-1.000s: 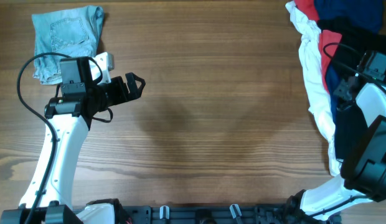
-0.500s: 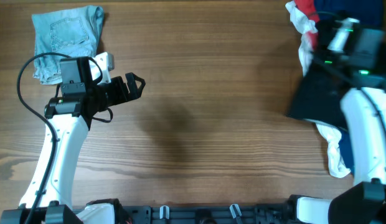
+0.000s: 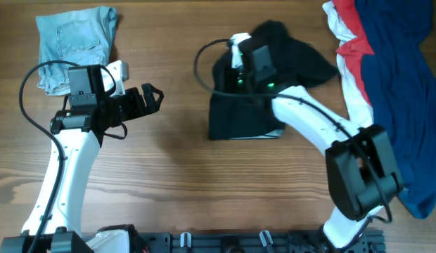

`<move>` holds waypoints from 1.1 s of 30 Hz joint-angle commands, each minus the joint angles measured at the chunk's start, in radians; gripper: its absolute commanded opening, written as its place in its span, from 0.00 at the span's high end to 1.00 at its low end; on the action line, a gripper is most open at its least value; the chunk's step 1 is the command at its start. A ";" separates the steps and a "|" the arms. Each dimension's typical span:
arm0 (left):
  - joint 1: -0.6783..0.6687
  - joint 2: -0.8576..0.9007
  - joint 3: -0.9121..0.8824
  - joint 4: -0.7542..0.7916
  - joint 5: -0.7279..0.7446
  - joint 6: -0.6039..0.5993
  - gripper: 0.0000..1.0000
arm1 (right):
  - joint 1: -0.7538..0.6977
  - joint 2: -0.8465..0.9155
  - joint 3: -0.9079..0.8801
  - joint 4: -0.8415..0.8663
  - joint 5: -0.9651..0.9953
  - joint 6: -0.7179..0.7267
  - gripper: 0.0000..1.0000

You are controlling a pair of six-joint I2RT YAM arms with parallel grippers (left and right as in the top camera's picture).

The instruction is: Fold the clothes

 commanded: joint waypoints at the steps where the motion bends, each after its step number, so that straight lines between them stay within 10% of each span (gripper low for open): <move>1: -0.002 0.002 0.015 0.000 -0.007 0.023 0.00 | 0.063 0.027 0.020 0.035 0.045 0.004 0.73; 3: -0.002 0.002 0.015 0.000 -0.017 0.024 0.00 | 0.045 0.012 0.070 -0.019 0.043 0.031 0.01; 9: -0.059 0.000 0.015 0.007 -0.015 0.029 0.01 | -0.261 -0.216 0.154 -0.263 0.043 0.030 0.00; 14: -0.427 0.023 0.016 0.229 -0.161 -0.122 0.01 | -0.561 -0.254 0.137 -0.454 0.043 0.019 0.01; 23: -0.822 0.514 0.130 0.563 -0.266 -0.074 0.01 | -0.605 -0.254 0.121 -0.494 0.044 0.026 0.01; 33: -0.893 0.599 0.156 0.579 -0.408 -0.055 0.07 | -0.605 -0.254 0.121 -0.504 0.036 0.029 0.00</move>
